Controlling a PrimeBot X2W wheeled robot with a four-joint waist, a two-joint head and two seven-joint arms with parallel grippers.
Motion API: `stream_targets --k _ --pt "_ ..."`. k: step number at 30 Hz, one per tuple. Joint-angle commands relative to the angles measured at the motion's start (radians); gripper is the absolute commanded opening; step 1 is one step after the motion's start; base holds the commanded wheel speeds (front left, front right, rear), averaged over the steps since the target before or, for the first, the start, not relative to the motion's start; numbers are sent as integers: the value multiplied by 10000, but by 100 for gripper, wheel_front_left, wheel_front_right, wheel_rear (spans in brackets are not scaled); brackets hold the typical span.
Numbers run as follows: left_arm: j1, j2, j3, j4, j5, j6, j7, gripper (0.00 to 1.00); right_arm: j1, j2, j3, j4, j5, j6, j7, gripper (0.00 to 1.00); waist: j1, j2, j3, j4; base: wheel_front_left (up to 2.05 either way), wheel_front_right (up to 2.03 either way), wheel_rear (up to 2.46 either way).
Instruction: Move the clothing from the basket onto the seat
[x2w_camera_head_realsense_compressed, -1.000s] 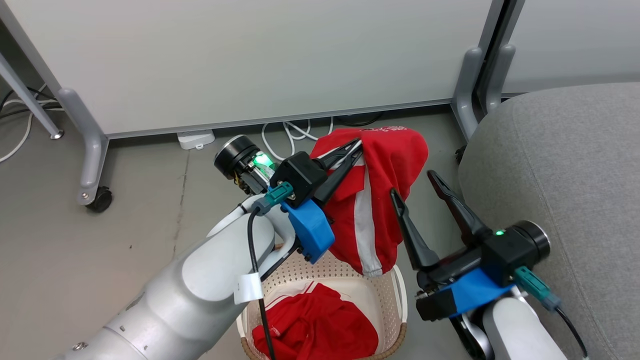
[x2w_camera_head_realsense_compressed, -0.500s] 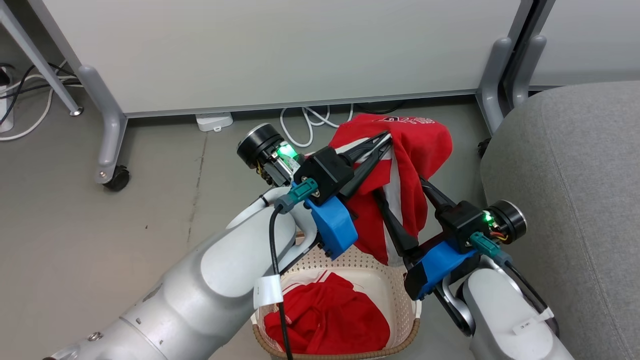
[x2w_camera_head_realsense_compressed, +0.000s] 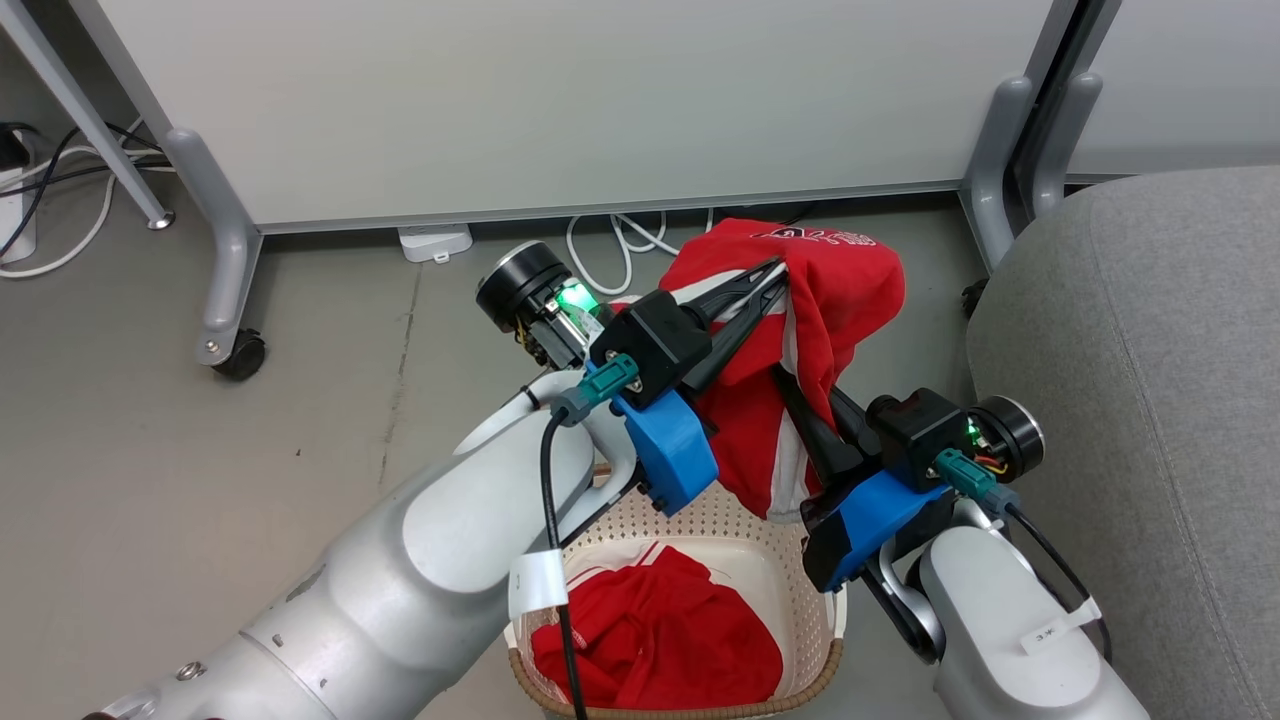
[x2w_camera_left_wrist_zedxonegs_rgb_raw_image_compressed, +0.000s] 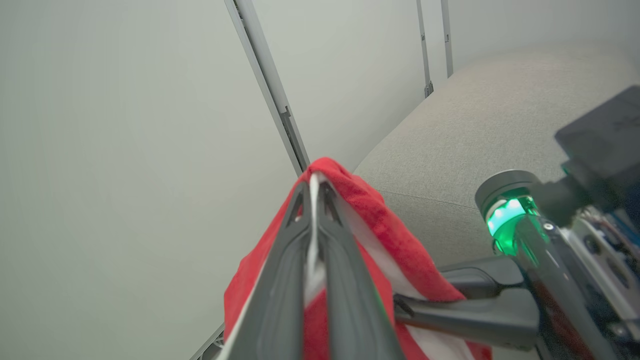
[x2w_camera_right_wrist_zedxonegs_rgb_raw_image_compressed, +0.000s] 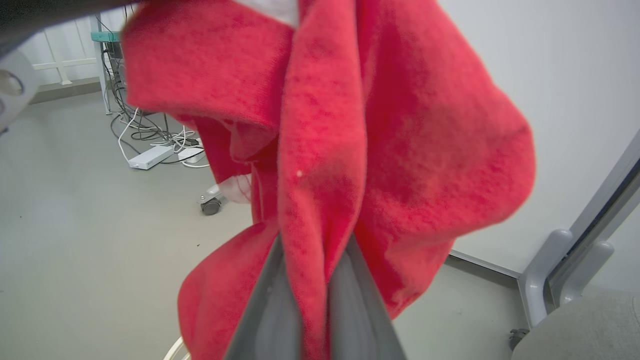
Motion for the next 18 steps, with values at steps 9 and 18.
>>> stream_targets --k 9,18 --pt "77 58 24 91 28 -56 -48 0 -2 11 92 -98 189 1 -39 0 0 0 -77 -40 0 0 0" --pt "165 51 167 20 111 -62 -47 100 75 10 141 -123 387 1 -39 0 0 0 -113 -22 0 0 0"
